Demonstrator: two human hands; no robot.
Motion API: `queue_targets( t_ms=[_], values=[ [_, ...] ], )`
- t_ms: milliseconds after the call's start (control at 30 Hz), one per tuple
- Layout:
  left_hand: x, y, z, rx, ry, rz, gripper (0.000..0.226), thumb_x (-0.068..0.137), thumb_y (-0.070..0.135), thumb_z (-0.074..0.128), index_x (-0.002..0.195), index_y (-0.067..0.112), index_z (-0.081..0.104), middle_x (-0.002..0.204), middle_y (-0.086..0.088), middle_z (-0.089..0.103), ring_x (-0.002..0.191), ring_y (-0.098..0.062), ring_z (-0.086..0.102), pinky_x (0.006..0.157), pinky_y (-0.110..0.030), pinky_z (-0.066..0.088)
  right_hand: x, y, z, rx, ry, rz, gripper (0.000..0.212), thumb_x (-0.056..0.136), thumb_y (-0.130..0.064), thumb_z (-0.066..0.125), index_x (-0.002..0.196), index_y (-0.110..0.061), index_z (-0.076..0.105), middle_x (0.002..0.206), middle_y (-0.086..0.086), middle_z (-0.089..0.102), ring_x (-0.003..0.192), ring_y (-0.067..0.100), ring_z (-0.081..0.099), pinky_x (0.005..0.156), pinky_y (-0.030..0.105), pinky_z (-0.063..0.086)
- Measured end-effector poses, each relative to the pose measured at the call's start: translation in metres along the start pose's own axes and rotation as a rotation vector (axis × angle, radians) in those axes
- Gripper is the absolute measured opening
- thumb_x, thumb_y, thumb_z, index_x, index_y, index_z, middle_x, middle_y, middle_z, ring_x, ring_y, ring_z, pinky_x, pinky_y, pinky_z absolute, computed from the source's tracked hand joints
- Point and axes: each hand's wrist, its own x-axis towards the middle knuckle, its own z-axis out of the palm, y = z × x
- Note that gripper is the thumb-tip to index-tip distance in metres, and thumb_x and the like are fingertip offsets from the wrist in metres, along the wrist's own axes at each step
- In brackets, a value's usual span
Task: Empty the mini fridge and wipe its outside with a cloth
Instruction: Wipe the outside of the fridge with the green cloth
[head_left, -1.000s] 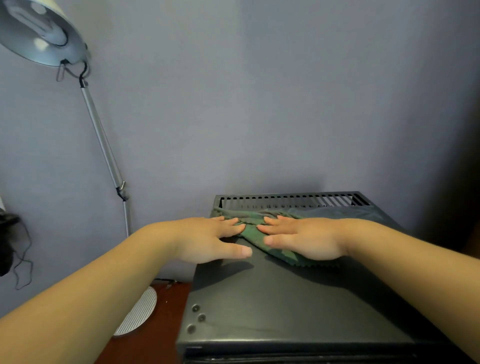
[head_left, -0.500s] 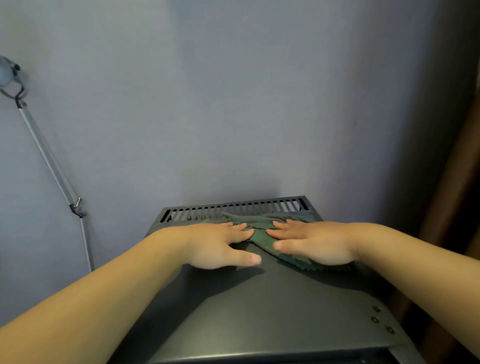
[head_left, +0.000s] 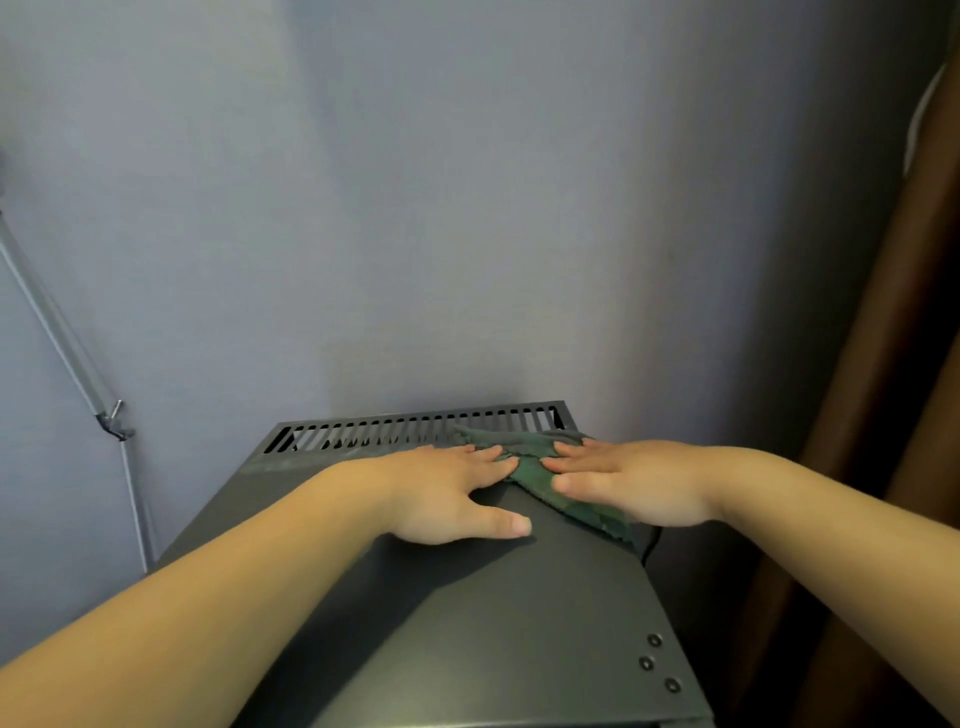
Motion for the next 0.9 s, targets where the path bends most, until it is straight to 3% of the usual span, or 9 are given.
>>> queue_targets(
  t_ms=[267, 667, 900],
  values=[
    [-0.017, -0.033, 0.003, 0.022, 0.005, -0.026, 0.085, 0.089, 0.080, 0.034, 0.159, 0.042, 0.004, 0.166, 0.020, -0.004, 0.154, -0.008, -0.002, 0.126, -0.045, 0.001, 0.028, -0.036, -0.002, -0.047, -0.037, -0.007, 0.065, 0.098, -0.071, 0.022, 0.157, -0.045, 0.016, 0.166, -0.020, 0.002, 0.154, 0.007, -0.004, 0.125, 0.038, 0.000],
    [-0.102, -0.157, 0.019, -0.031, 0.029, -0.174, 0.082, 0.090, 0.079, 0.032, 0.158, 0.043, 0.006, 0.166, 0.020, -0.003, 0.153, -0.005, -0.003, 0.124, -0.039, -0.001, 0.118, -0.168, 0.011, -0.101, -0.082, -0.154, 0.069, 0.099, -0.070, 0.023, 0.159, -0.039, 0.015, 0.168, -0.014, 0.000, 0.155, 0.014, -0.005, 0.126, 0.043, -0.002],
    [-0.132, -0.211, 0.030, -0.113, 0.061, -0.222, 0.087, 0.087, 0.081, 0.038, 0.159, 0.042, 0.010, 0.166, 0.020, 0.000, 0.154, -0.009, 0.007, 0.125, -0.038, 0.008, 0.159, -0.229, 0.023, -0.129, -0.083, -0.190, 0.068, 0.100, -0.068, 0.020, 0.160, -0.039, 0.010, 0.168, -0.011, -0.006, 0.155, 0.016, -0.009, 0.126, 0.045, -0.004]
  ],
)
